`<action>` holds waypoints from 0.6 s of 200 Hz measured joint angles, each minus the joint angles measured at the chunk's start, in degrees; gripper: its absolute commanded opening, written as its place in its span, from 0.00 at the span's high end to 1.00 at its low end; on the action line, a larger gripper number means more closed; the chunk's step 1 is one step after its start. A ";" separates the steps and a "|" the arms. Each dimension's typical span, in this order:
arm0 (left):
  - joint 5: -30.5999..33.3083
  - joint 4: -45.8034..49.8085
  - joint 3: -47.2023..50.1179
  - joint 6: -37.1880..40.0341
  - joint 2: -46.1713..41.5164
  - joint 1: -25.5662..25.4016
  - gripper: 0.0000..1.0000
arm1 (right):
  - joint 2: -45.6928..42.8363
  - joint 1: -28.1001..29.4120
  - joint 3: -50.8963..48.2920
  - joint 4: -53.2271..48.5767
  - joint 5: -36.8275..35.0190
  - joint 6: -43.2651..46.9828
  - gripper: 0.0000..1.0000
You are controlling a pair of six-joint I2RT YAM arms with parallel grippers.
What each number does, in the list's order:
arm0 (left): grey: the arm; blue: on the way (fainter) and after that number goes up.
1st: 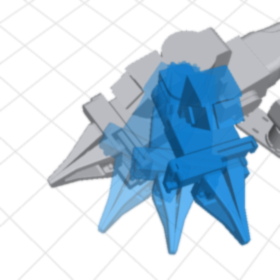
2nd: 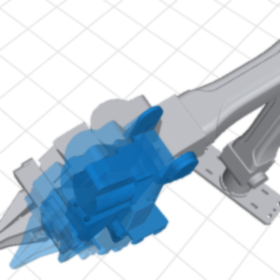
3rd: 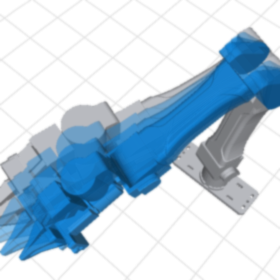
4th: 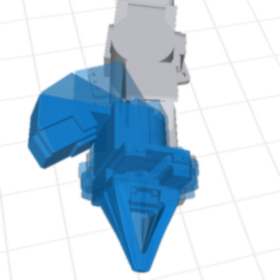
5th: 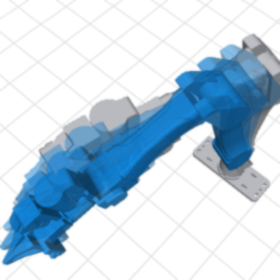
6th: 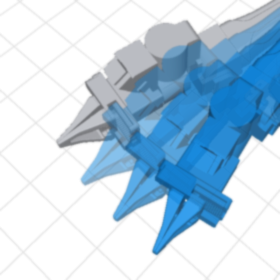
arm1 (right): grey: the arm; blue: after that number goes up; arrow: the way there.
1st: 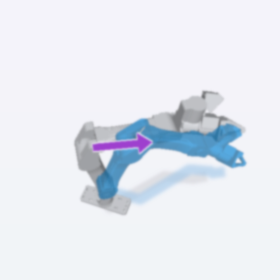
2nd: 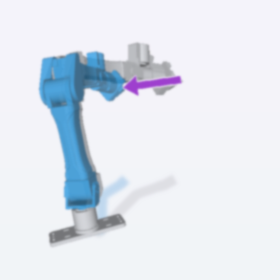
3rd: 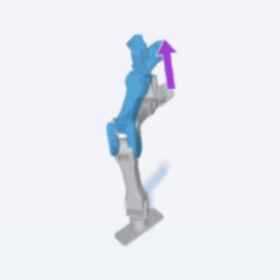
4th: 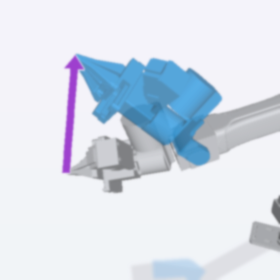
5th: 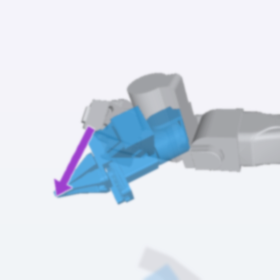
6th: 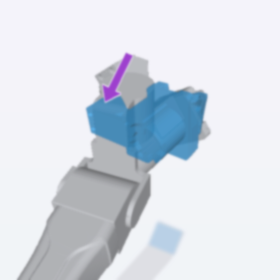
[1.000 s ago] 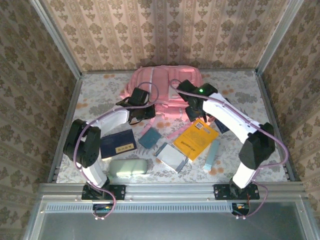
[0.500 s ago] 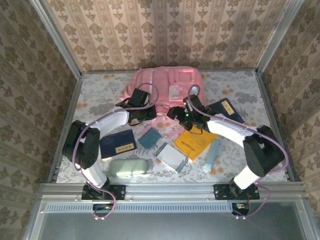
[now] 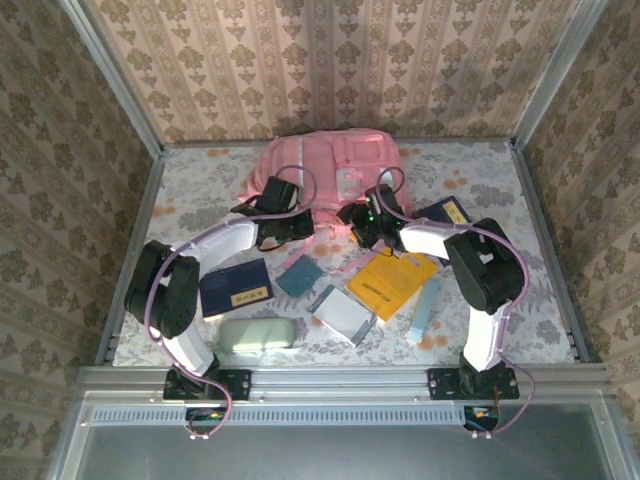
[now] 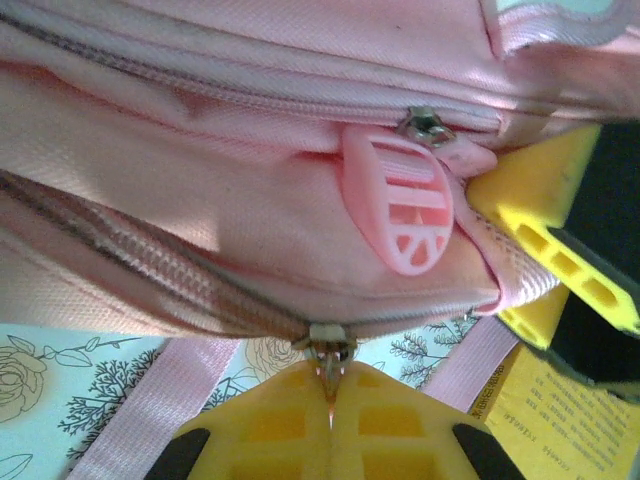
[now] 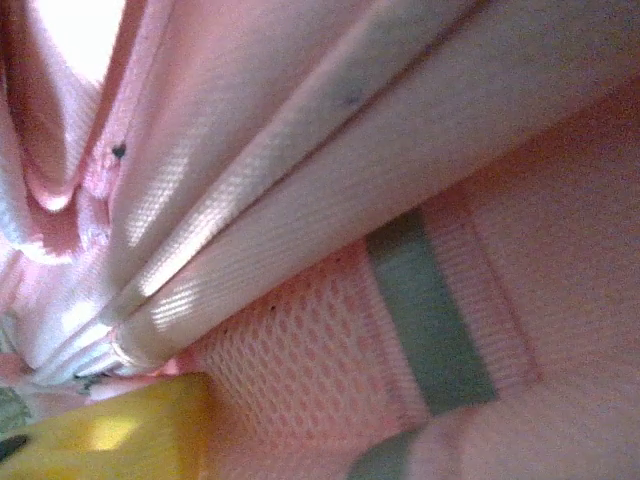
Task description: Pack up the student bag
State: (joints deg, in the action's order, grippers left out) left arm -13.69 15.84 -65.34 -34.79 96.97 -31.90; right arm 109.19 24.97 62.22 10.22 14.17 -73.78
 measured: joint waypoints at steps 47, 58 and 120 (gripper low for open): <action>0.24 2.21 -2.10 2.27 0.00 -0.07 1.00 | 1.55 -3.21 5.99 -2.40 1.62 4.04 0.80; 0.57 3.28 -2.95 3.21 0.00 -0.07 1.00 | 1.55 -3.61 7.19 -3.72 2.25 5.20 0.83; 0.79 6.21 -4.79 6.29 0.00 0.63 1.00 | 1.57 -7.21 10.19 -10.91 6.84 10.14 0.93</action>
State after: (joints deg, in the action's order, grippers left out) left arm -12.91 22.04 -70.13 -28.49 96.97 -31.27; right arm 110.76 17.76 72.40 -0.69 21.02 -63.64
